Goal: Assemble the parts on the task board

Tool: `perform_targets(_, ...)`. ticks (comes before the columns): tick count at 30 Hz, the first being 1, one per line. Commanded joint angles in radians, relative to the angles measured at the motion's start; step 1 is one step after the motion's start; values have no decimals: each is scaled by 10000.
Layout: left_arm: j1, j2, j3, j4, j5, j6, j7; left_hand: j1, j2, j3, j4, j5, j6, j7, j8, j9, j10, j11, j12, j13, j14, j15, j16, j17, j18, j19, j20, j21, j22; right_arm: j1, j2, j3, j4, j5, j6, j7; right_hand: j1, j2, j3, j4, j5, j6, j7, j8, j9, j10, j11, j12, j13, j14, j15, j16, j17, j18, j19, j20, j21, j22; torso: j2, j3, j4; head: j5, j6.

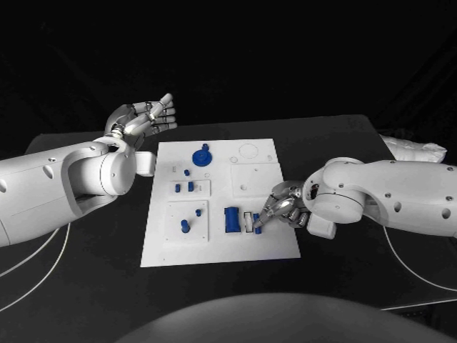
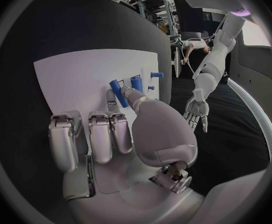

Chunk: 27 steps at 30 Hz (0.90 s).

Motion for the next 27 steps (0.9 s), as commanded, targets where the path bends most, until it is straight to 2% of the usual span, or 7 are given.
perform_targets(1, 4, 5, 8, 10, 5, 172, 64, 10, 125, 21, 7, 57, -57, 204, 51, -12, -48, -9, 63, -5, -69, -14, 52, -17, -49, -17, -3, -60, -16, -10, 56, -4, -7, -143, 257, -160, -7, -78, -70, 15, -73, -46, 49, -67, -20, 1077, 75, 45, 2630, 1060, 90, 42, 2635, -67, 1066, 73, 45, 2635, -1, 5, 3, -17, 0)
perform_targets(9, 3, -5, 8, 9, 3, 168, 64, 10, 125, 21, 7, 57, -57, 204, 51, -12, -48, -9, 63, -5, -69, -14, 52, -17, -49, -17, -3, -60, -16, -11, 209, -3, -54, -152, 182, -140, -60, -103, -137, 71, -146, -45, 86, -102, -83, 1077, 112, 45, 2630, 1060, 119, 42, 2635, -67, 1066, 97, 45, 2635, 12, -3, 9, -18, 0)
perform_targets(17, 4, -19, 8, 24, 2, 159, 66, 10, 125, 21, 7, 57, -57, 204, 51, -12, -48, -9, 63, -5, -69, -14, 52, -17, -49, -17, -3, -60, -16, -11, 315, -3, -121, -185, 110, -189, -139, -151, -254, 166, -155, -186, 208, -212, -227, 1077, 217, 45, 2630, 1060, 195, 42, 2635, -67, 1066, 158, 45, 2635, 16, -1, -3, -4, 0)
perform_targets(27, 4, -8, 9, 24, 2, 159, 63, 10, 125, 21, 7, 57, -57, 204, 51, -12, -48, -9, 63, -5, -69, -14, 52, -17, -49, -17, -3, -60, -16, -11, 370, -2, -138, -227, -64, -249, -220, -221, -404, 244, -272, -301, 252, -195, -280, 1077, 267, 45, 2630, 1060, 257, 42, 2635, -67, 1066, 219, 45, 2635, 9, -2, 7, -2, 0)
